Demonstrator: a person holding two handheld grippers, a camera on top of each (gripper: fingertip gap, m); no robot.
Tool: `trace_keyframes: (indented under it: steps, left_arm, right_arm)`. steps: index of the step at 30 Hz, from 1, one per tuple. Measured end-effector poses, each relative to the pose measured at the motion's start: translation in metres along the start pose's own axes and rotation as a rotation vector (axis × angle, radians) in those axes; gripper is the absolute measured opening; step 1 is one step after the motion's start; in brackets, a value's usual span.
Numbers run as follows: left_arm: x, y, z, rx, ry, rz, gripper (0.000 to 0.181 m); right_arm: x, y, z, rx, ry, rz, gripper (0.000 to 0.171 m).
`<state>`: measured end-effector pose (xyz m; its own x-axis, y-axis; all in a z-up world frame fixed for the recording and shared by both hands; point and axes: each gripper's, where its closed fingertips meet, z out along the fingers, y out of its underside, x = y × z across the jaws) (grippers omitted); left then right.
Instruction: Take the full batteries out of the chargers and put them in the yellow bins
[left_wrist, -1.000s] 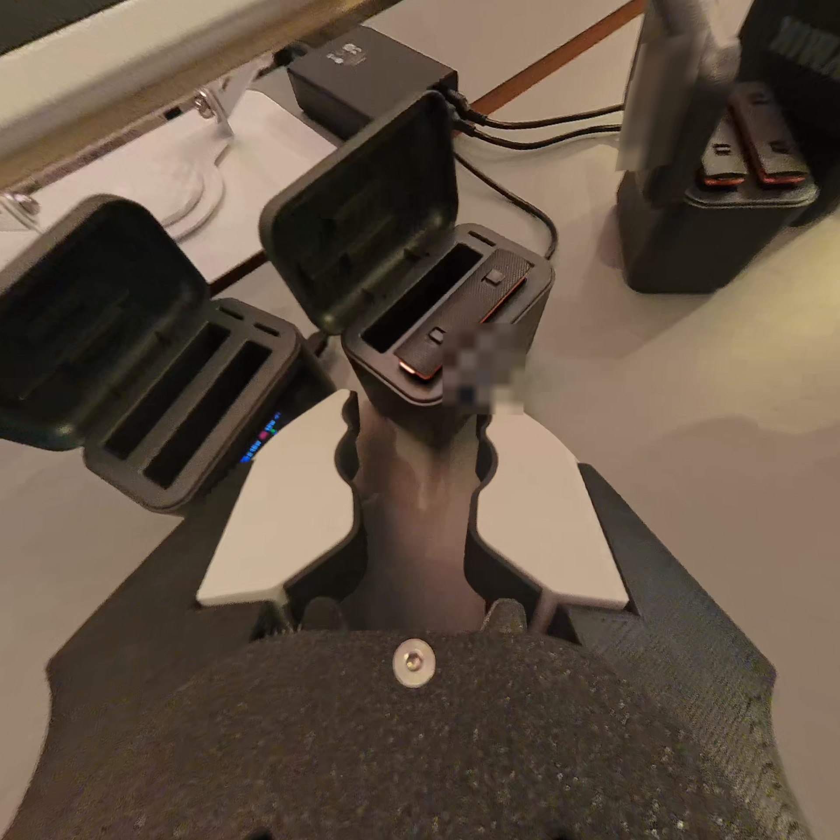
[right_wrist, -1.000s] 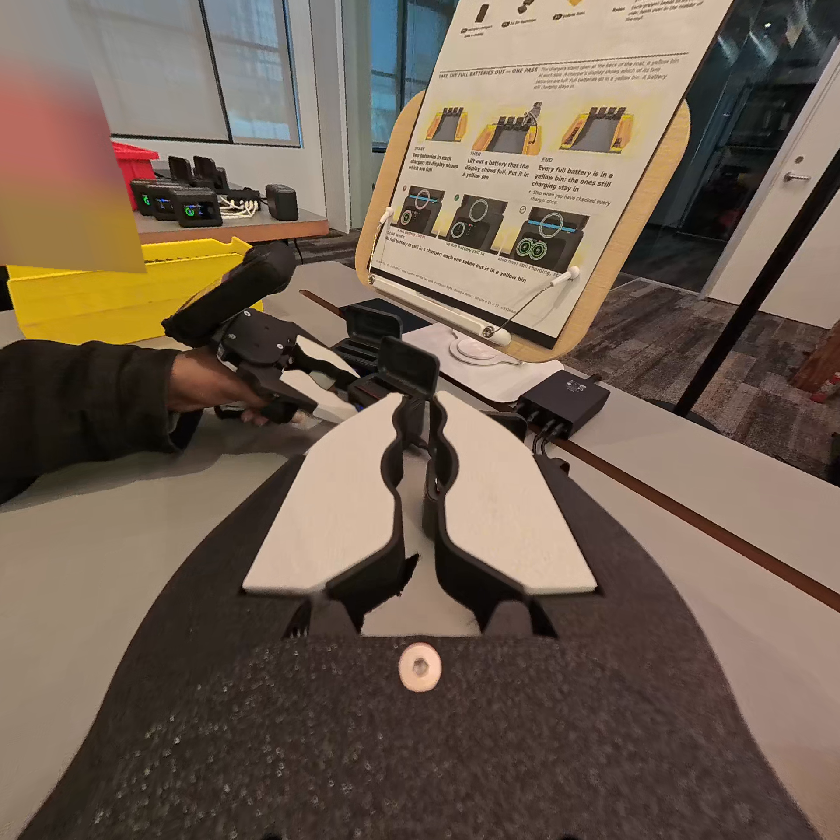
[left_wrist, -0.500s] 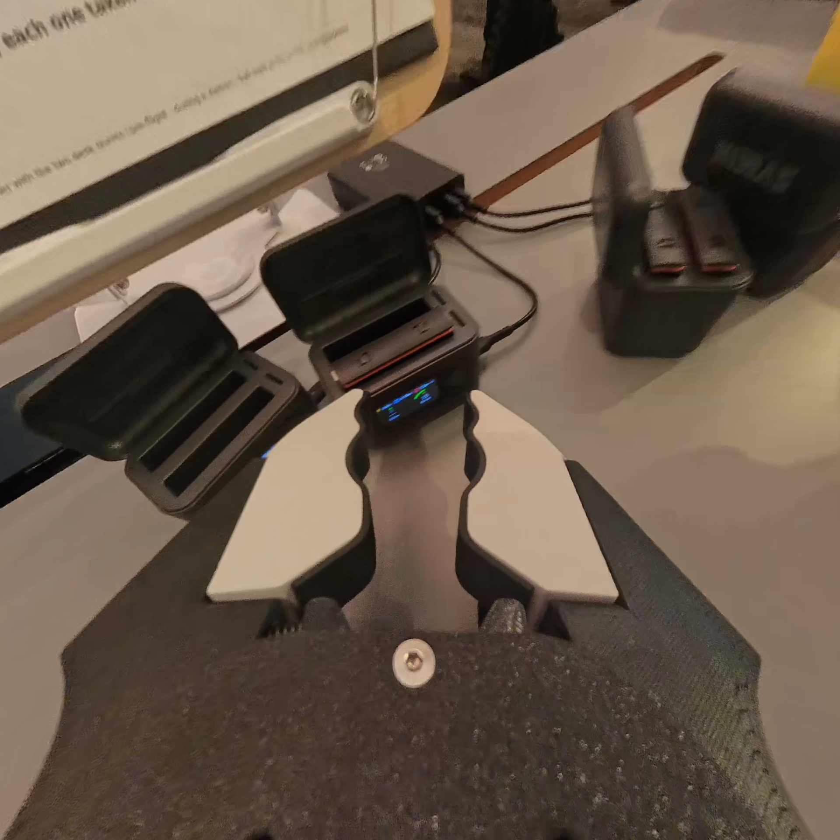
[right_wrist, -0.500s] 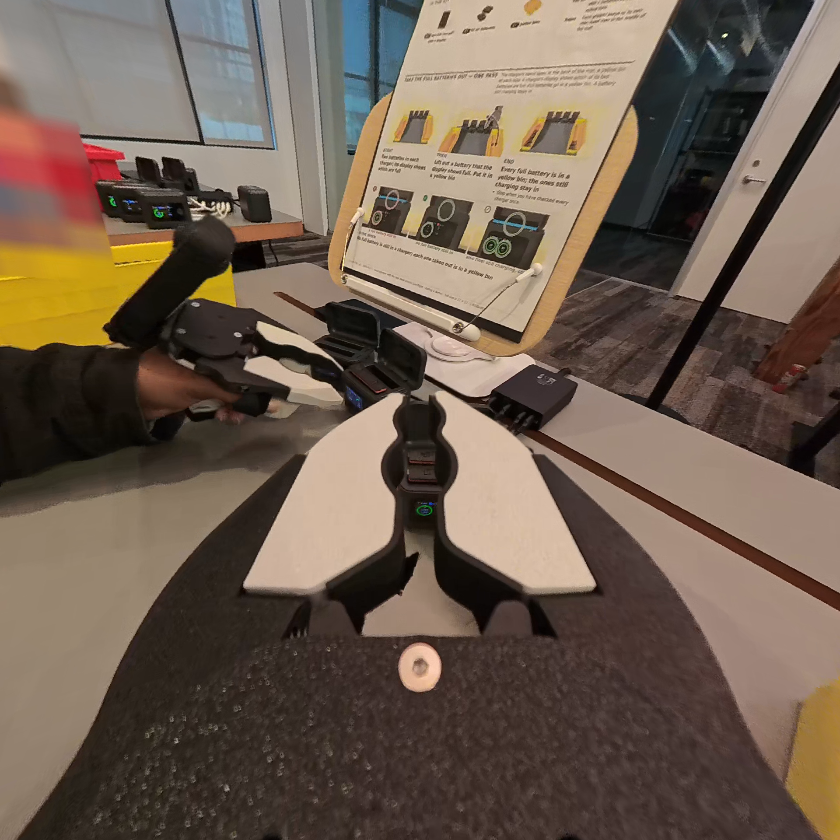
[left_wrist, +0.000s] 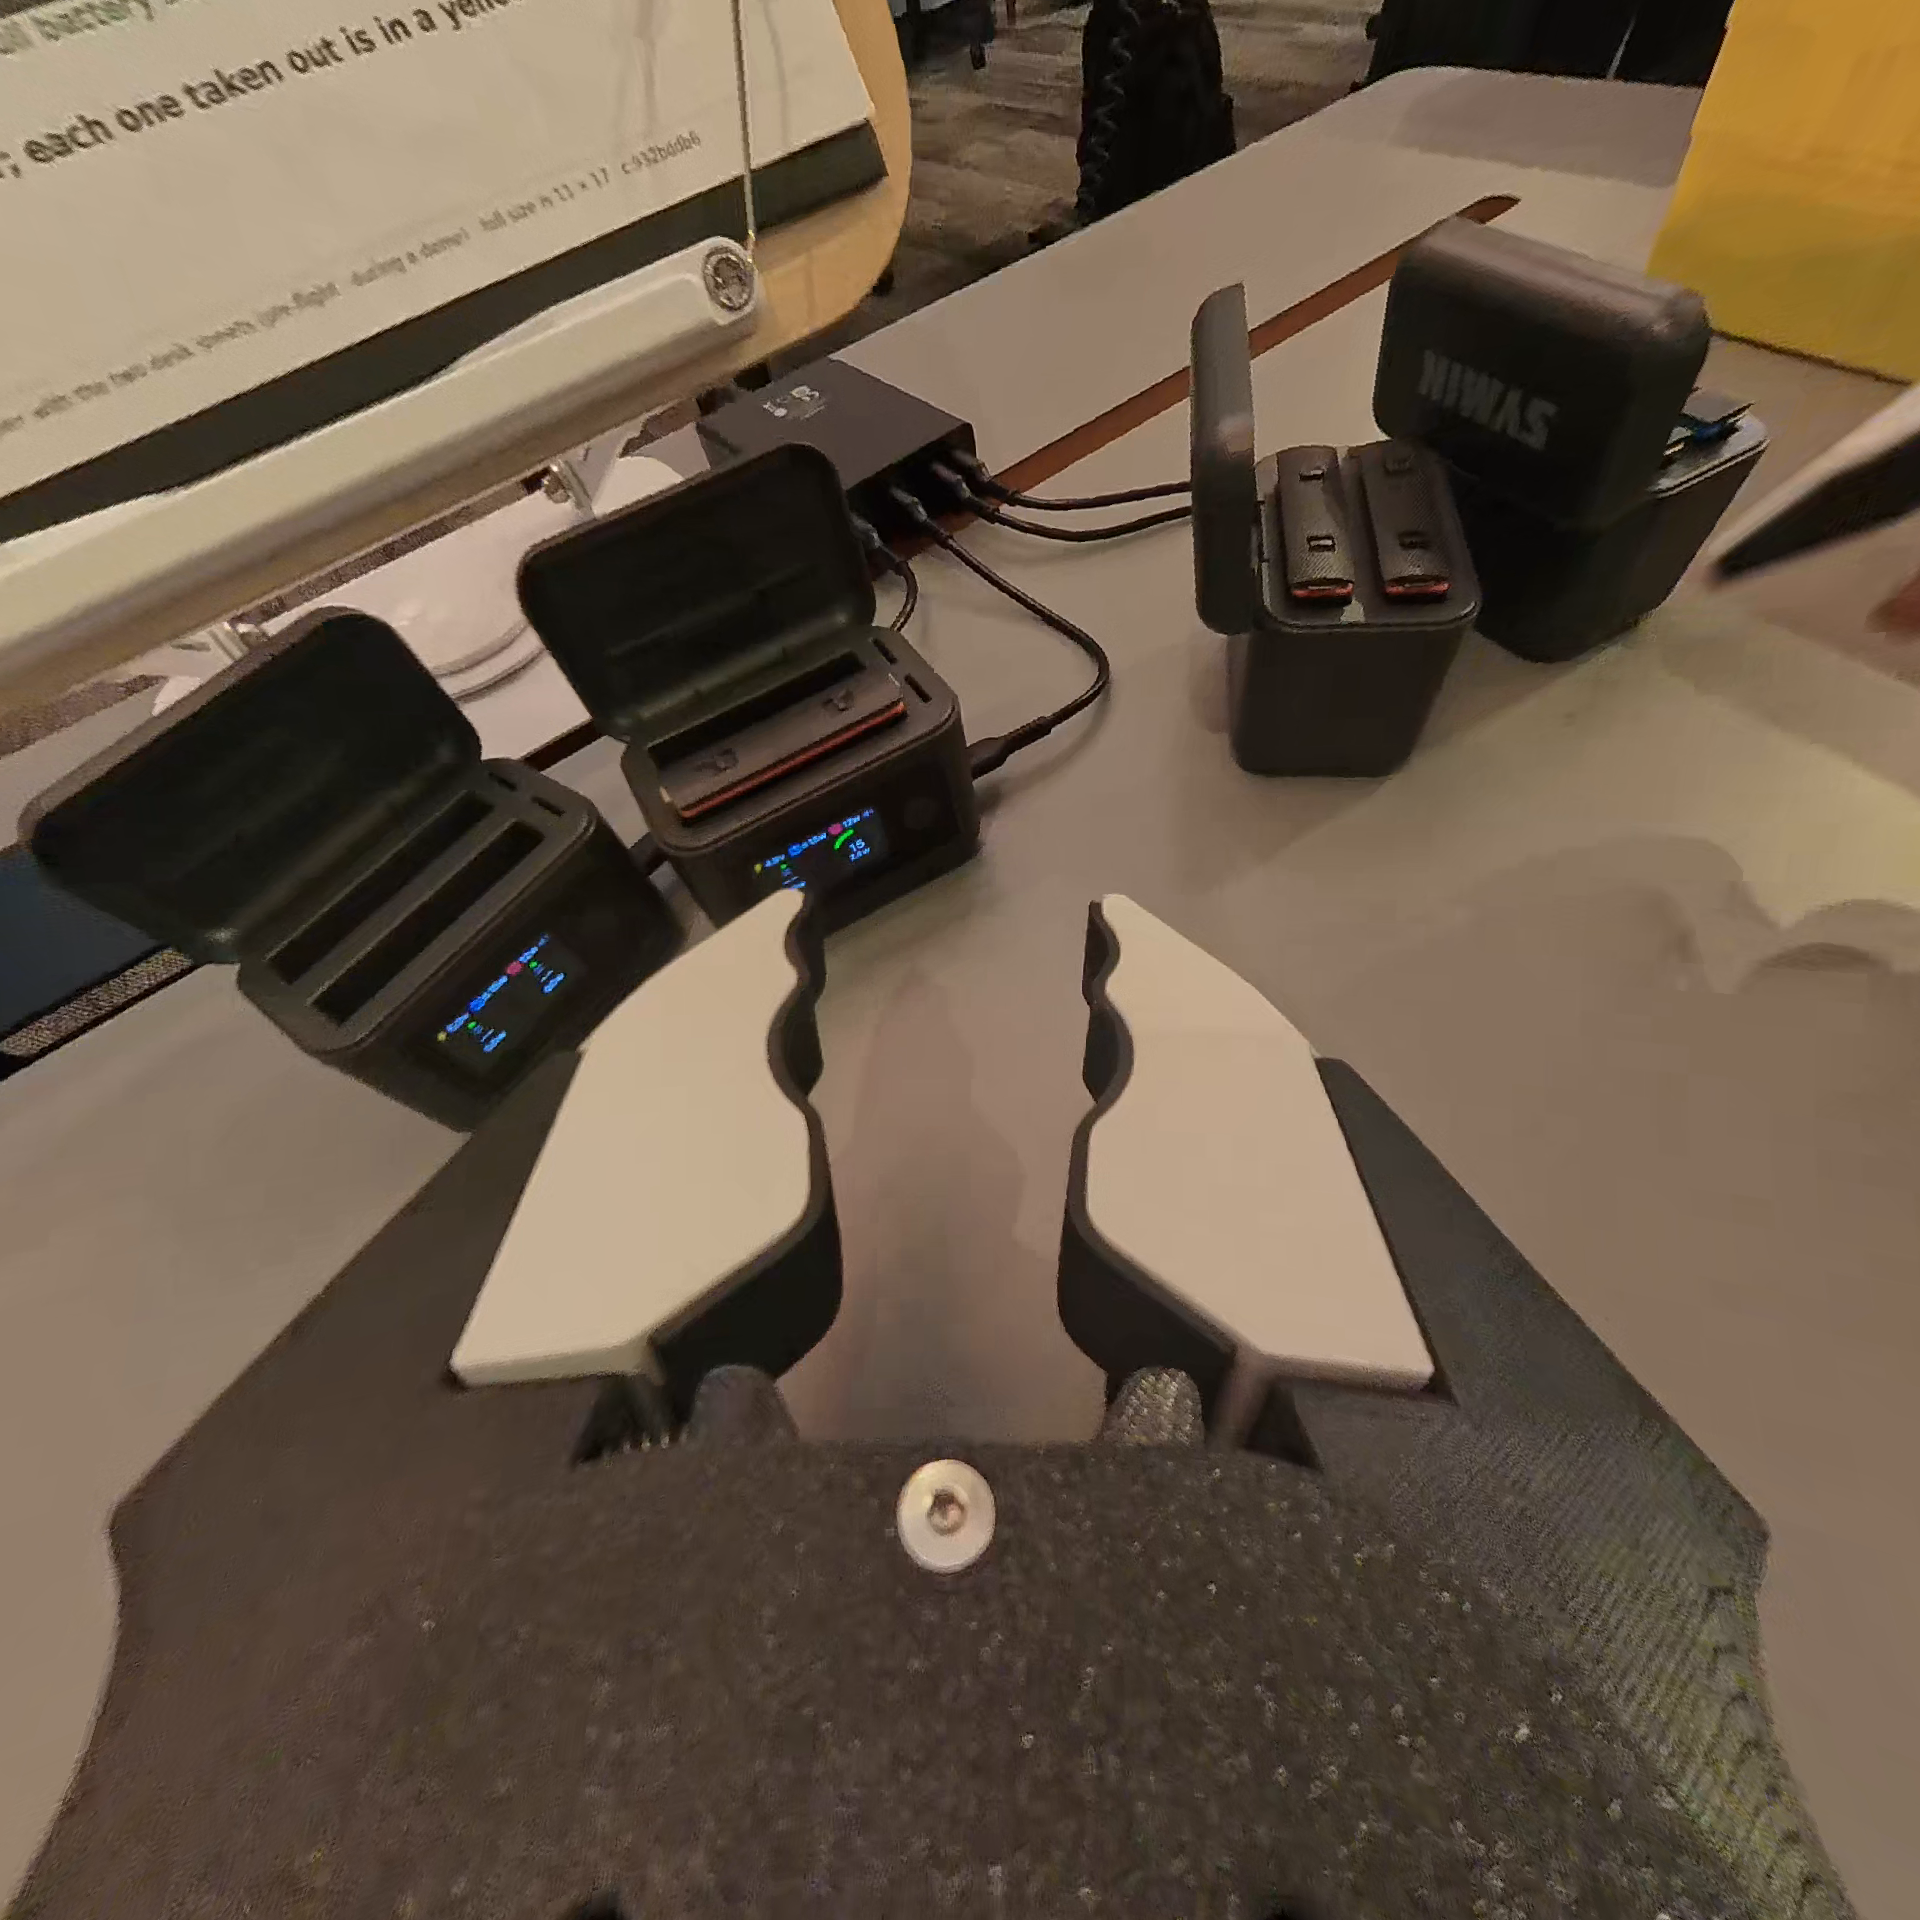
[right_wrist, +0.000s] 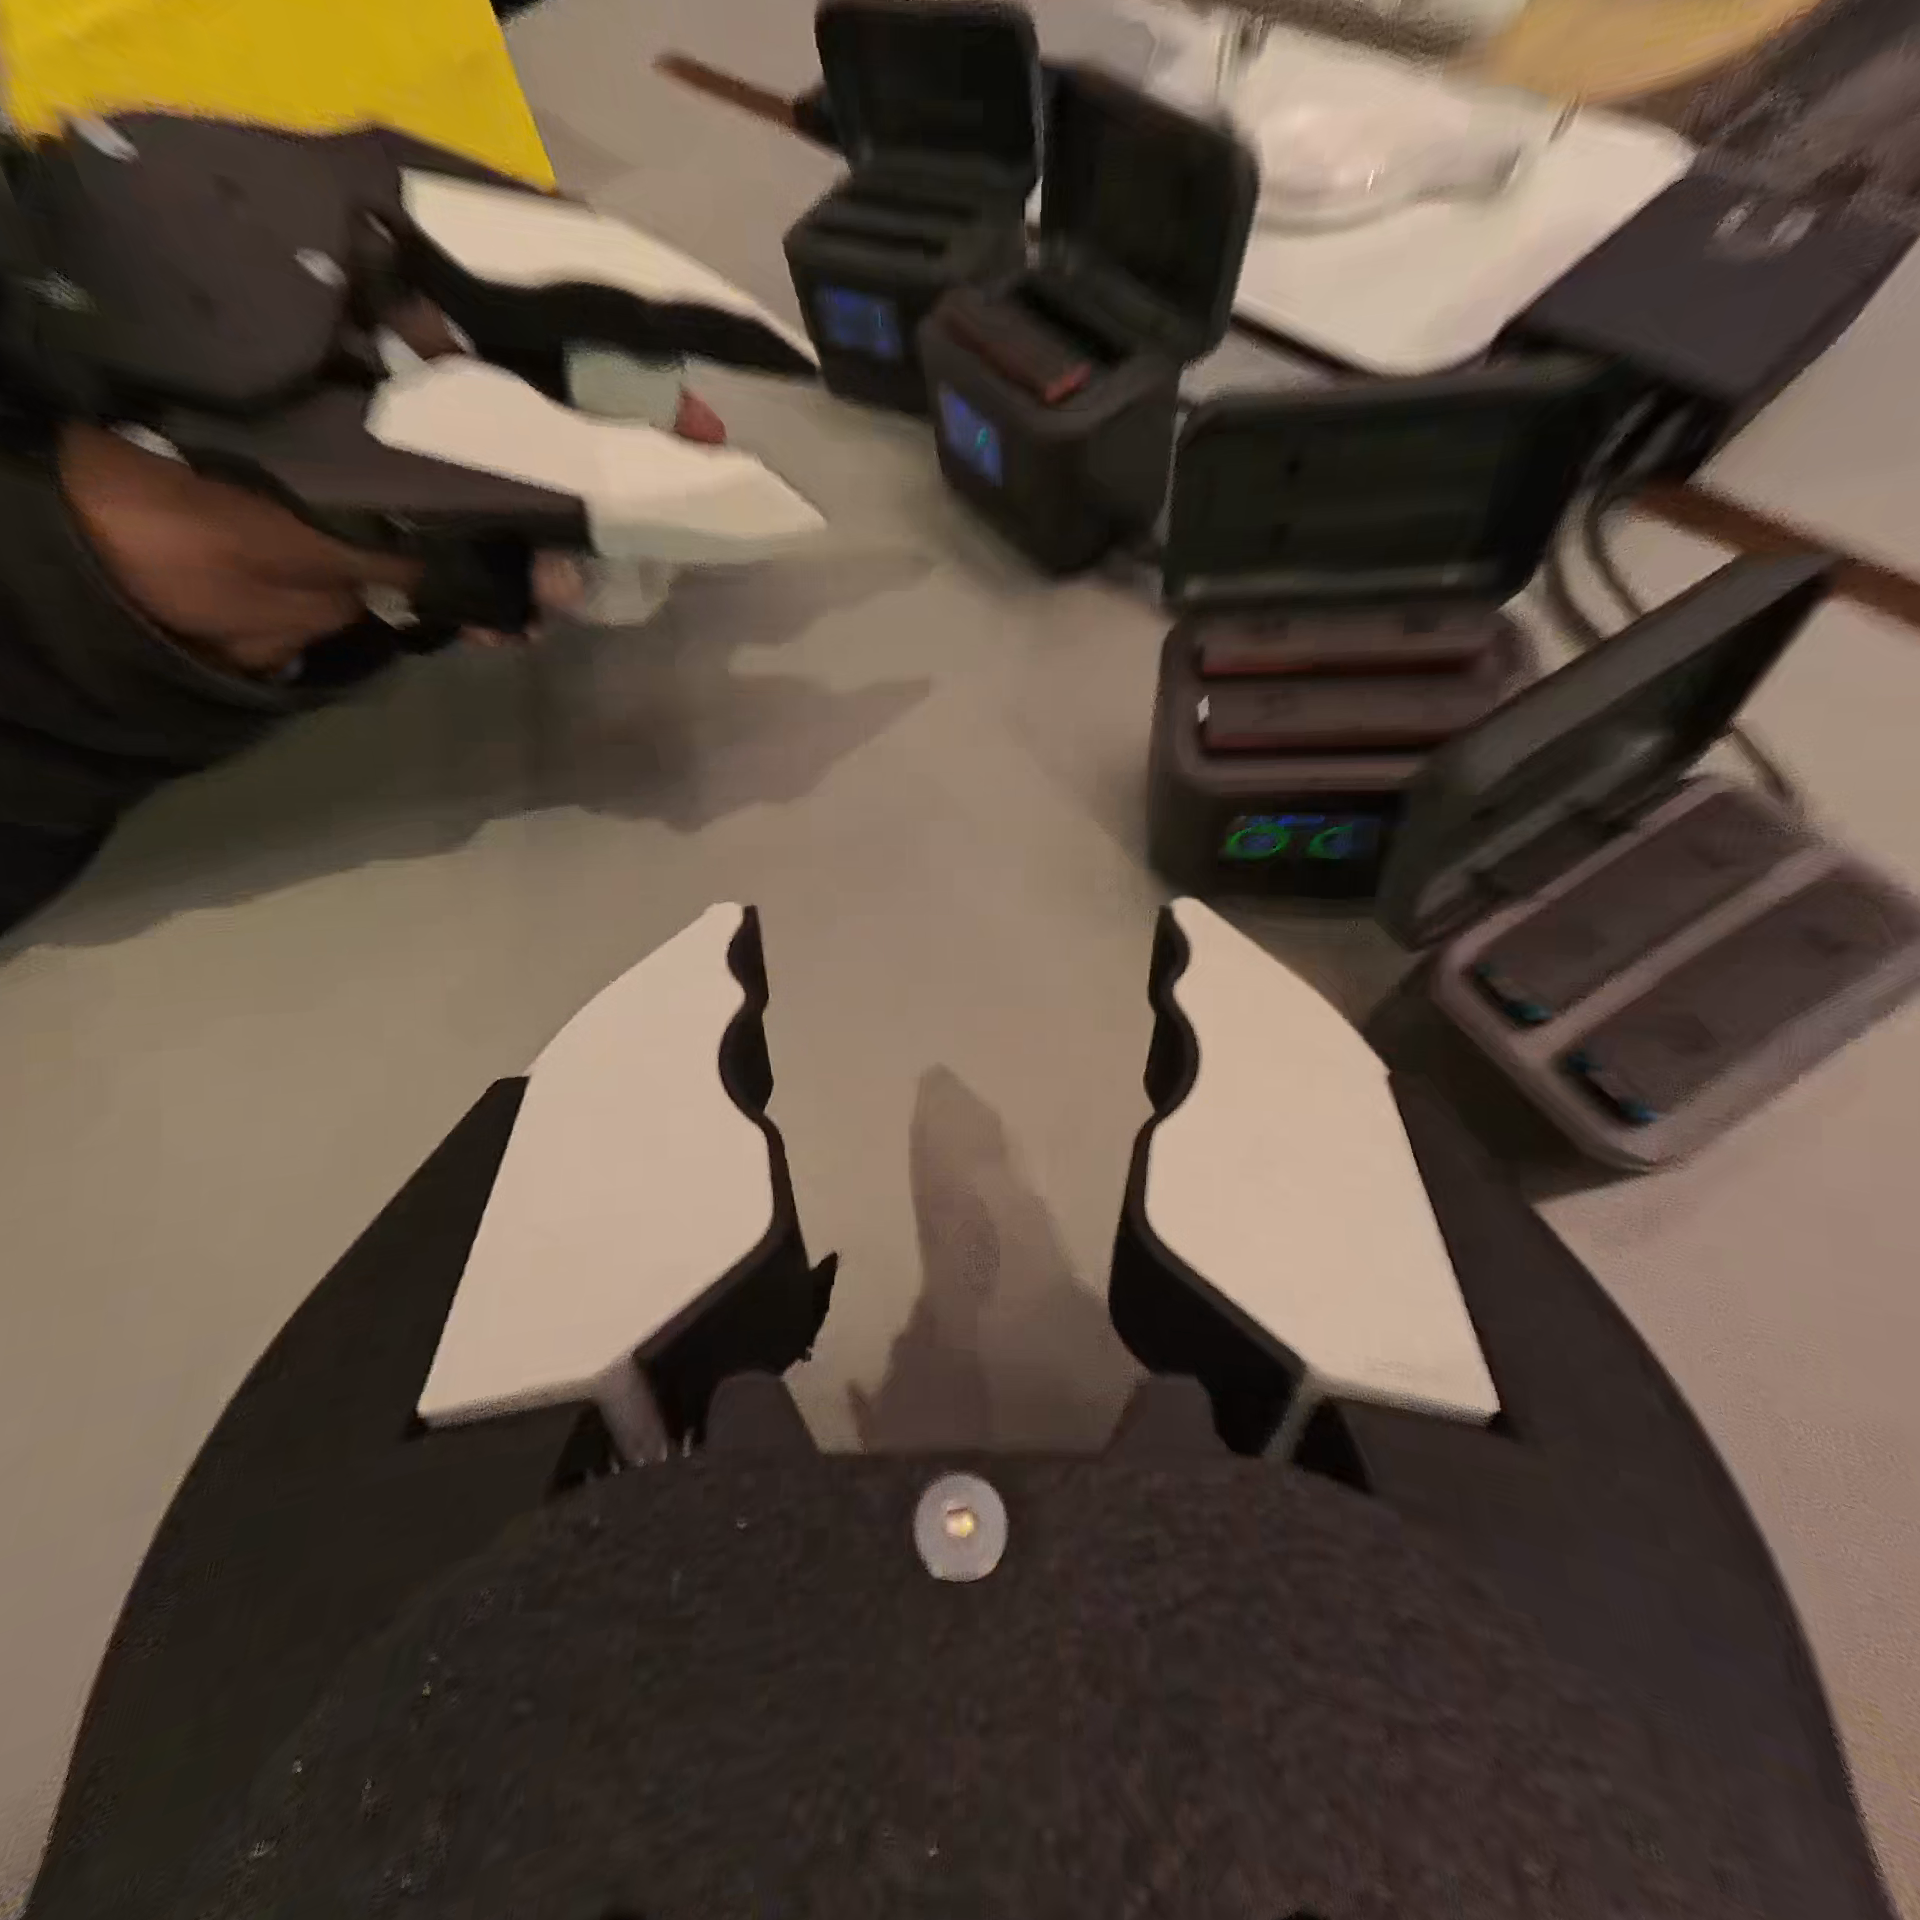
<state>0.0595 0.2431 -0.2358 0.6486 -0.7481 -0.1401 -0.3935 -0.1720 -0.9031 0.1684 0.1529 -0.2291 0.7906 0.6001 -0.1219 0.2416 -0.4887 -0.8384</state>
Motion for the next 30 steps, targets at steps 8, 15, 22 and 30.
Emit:
trace_keyframes:
  steps: [8,15,22,30]
  left_arm:
    - [-0.005,-0.009,-0.027,0.059,0.015,-0.039,0.047]
    - [-0.002,-0.014,-0.039,0.082,0.036,-0.033,0.047]
    - [0.002,-0.008,-0.042,0.073,0.068,-0.028,0.047]
    - [0.004,-0.003,-0.041,0.065,0.088,-0.016,0.047]
  right_arm:
    - [0.033,0.025,0.044,-0.092,0.215,0.055,0.097]
    - [0.063,0.024,0.054,-0.109,0.316,0.060,0.104]
    - [0.083,0.014,0.066,-0.111,0.349,0.032,0.117]
    - [0.083,0.008,0.076,-0.112,0.287,-0.006,0.094]
